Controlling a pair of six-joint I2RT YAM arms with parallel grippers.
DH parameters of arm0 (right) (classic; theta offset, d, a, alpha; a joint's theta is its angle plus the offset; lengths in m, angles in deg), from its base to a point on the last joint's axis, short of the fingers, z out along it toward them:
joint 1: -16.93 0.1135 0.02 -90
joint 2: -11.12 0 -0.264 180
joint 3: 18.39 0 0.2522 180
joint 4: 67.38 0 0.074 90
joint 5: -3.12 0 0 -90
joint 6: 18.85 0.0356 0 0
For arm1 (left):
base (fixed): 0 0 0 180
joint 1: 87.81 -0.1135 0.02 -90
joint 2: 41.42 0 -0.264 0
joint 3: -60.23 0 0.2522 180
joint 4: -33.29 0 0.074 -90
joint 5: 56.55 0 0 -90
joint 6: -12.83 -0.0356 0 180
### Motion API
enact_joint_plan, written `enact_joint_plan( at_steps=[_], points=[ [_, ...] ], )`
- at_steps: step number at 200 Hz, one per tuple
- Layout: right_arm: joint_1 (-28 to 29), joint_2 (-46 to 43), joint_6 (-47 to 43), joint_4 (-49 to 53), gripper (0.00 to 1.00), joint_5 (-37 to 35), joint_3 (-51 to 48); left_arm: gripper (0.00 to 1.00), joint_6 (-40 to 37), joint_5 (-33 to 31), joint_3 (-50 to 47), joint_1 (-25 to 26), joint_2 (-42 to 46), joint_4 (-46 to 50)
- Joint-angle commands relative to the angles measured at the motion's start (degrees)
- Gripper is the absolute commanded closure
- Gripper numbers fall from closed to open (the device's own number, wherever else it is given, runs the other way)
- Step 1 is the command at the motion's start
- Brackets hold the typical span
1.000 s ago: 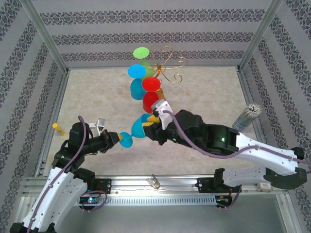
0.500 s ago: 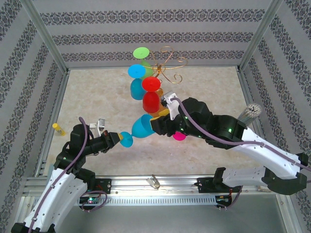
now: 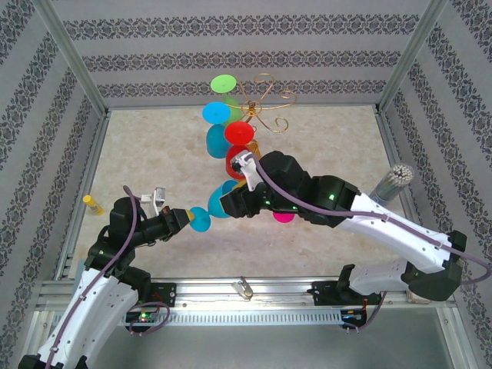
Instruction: Take the wine glass off the wine glass rack
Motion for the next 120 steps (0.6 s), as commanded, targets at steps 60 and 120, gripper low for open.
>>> enact_joint_plan(
  at_steps=[60,120],
  points=[
    [0.15,2.71,1.5,-3.5,0.71,4.5,-0.47,1.0,-0.56,-0.95,1.47,-0.7,-0.23,-0.53],
    [0.41,3.07,1.8,-3.61,1.0,4.13,0.02,1.0,-1.72,-1.85,2.17,-0.71,1.15,2.31]
  ],
)
